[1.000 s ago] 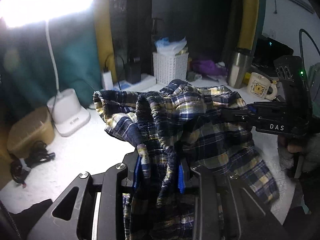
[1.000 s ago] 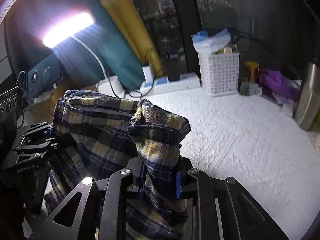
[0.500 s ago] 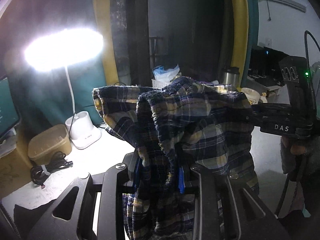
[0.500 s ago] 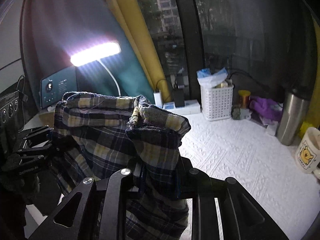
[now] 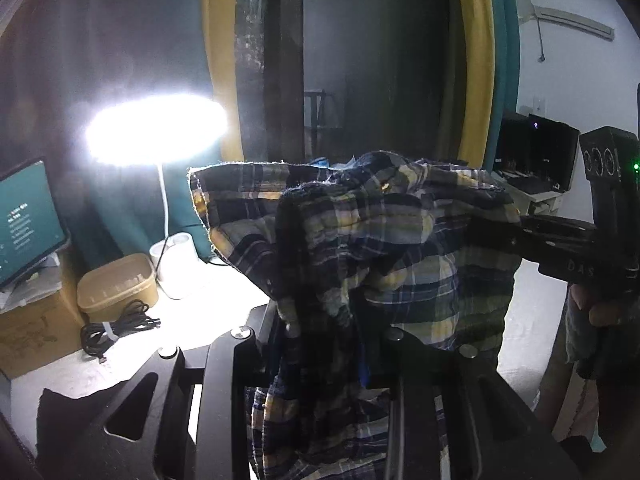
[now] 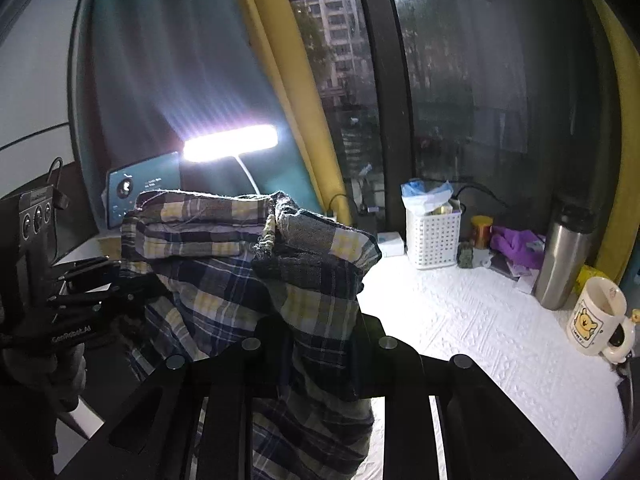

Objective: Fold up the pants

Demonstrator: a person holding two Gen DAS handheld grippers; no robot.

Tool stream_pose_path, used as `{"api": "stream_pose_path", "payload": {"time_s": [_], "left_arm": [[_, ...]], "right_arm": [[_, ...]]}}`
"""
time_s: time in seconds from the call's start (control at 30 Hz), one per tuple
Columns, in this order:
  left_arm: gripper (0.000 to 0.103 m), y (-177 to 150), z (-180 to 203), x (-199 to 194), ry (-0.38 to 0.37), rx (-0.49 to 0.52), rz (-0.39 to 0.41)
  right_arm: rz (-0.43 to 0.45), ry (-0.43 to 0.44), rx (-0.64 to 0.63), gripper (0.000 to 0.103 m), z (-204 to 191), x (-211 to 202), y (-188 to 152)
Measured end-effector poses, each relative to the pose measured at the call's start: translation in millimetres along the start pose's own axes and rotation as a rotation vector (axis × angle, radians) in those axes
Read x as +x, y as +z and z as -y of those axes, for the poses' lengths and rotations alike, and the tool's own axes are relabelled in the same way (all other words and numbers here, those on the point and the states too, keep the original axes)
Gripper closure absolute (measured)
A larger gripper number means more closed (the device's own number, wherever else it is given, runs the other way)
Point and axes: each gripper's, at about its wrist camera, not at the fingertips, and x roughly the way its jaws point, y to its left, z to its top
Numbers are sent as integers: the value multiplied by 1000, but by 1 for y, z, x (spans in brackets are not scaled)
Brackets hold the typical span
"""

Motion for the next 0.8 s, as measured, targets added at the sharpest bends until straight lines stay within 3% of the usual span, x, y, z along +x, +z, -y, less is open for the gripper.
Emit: {"api": "stream_pose_path", "payload": {"time_s": [0.43,0.8], "left_arm": [[76,2,6,-59,42,2,96],[76,-12,-8,-105,116,5,141]], "right_arm": [[102,22,-73,80,-38,-55,12],[133,85,-126,80,-84,-68,9]]}}
